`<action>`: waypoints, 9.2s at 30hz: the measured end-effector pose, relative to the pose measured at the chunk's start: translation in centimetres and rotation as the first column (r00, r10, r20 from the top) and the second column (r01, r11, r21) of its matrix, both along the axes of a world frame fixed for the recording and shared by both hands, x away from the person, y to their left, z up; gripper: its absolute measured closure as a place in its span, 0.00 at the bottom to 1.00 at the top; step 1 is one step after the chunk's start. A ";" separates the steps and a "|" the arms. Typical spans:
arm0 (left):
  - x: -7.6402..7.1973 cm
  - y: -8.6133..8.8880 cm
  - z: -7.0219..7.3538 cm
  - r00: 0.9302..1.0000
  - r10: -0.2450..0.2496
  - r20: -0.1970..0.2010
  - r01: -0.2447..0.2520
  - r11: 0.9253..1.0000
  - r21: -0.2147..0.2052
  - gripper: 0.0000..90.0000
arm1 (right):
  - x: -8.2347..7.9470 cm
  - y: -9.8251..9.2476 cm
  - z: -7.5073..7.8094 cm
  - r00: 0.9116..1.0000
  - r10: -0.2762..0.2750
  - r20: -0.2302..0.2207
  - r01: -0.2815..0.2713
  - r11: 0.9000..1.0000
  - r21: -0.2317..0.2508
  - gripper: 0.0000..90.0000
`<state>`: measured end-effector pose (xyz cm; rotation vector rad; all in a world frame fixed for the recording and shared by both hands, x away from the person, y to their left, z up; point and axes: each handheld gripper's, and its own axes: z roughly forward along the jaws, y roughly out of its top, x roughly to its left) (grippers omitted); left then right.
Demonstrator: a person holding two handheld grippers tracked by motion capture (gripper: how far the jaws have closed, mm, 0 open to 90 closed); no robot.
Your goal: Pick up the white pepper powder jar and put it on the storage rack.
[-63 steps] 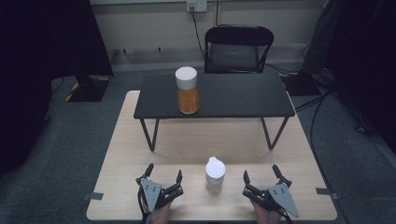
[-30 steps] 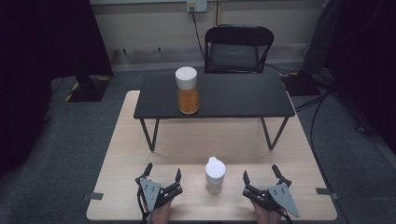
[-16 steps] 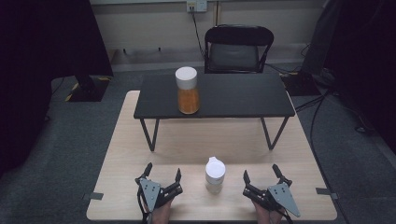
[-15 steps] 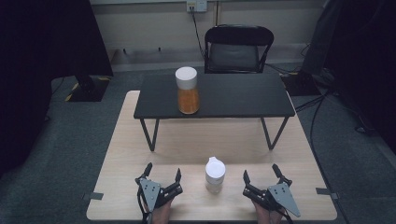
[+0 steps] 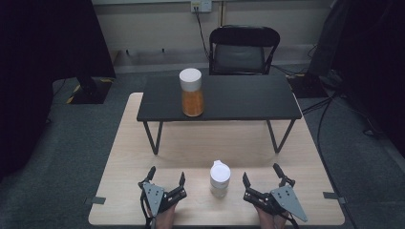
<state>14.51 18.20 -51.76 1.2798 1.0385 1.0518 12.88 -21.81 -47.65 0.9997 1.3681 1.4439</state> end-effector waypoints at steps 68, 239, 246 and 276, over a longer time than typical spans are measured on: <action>0.0 -0.2 0.0 1.000 0.011 -0.001 -0.011 1.000 0.001 0.01 | 2.4 5.3 -0.4 0.967 0.224 -0.119 -0.230 0.973 -0.036 0.33; 0.0 -0.1 0.0 1.000 0.009 0.000 -0.009 1.000 0.001 0.00 | 17.5 5.3 21.5 0.979 0.173 -0.108 -0.182 0.981 -0.072 0.34; 0.0 -0.1 0.0 1.000 0.009 0.000 -0.009 1.000 0.002 0.00 | 17.8 4.7 21.1 0.976 0.186 -0.109 -0.191 0.981 -0.038 0.34; 0.0 -0.1 0.0 1.000 0.009 -0.001 -0.009 1.000 0.002 0.00 | 17.2 5.1 19.2 0.987 0.156 -0.032 -0.157 0.987 -0.018 0.00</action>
